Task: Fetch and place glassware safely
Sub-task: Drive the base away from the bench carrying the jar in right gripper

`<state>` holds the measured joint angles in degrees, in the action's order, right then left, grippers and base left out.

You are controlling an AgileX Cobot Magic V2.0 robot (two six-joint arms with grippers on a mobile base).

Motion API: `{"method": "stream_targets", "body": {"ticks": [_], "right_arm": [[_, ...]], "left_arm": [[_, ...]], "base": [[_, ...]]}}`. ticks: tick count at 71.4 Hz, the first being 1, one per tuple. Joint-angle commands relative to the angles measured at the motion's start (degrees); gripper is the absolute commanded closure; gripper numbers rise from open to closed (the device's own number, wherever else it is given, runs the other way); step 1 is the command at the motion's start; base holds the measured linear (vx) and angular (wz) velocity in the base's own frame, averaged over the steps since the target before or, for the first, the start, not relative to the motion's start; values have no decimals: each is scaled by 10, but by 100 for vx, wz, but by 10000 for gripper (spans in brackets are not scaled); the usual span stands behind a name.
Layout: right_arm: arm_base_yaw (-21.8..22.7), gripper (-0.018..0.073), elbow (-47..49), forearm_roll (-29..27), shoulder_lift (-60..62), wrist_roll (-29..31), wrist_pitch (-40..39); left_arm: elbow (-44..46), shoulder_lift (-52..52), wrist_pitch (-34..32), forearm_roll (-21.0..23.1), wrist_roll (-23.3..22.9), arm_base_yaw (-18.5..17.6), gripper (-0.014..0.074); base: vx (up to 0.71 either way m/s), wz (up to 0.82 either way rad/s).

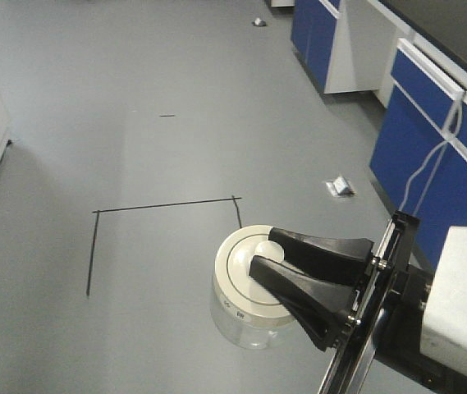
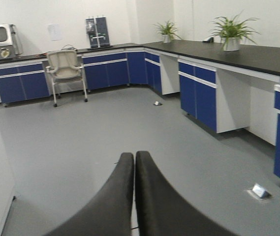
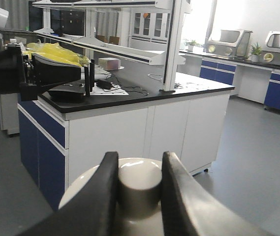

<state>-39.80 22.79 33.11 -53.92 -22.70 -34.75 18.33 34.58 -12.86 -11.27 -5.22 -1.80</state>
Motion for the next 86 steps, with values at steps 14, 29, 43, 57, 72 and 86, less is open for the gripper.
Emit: {"method": "stream_targets", "body": {"ticks": [14, 29, 43, 57, 72, 86], "right_arm": [[1, 563, 18, -14, 10, 1, -54], [1, 563, 18, -14, 10, 1, -54], [1, 563, 18, -14, 10, 1, -54], [1, 563, 18, -14, 10, 1, -54], [1, 563, 18, -14, 10, 1, -54], [1, 563, 18, -14, 10, 1, -54]], "left_arm": [[15, 0, -40, 4, -5, -2, 603], [15, 0, -40, 4, -5, -2, 603], [15, 0, -40, 4, -5, -2, 603], [15, 0, -40, 4, -5, -2, 603], [15, 0, -40, 4, -5, -2, 603], [15, 0, -40, 4, -5, -2, 603]], "base": [[14, 27], [20, 18], [30, 7], [39, 3], [45, 0], [45, -4]]}}
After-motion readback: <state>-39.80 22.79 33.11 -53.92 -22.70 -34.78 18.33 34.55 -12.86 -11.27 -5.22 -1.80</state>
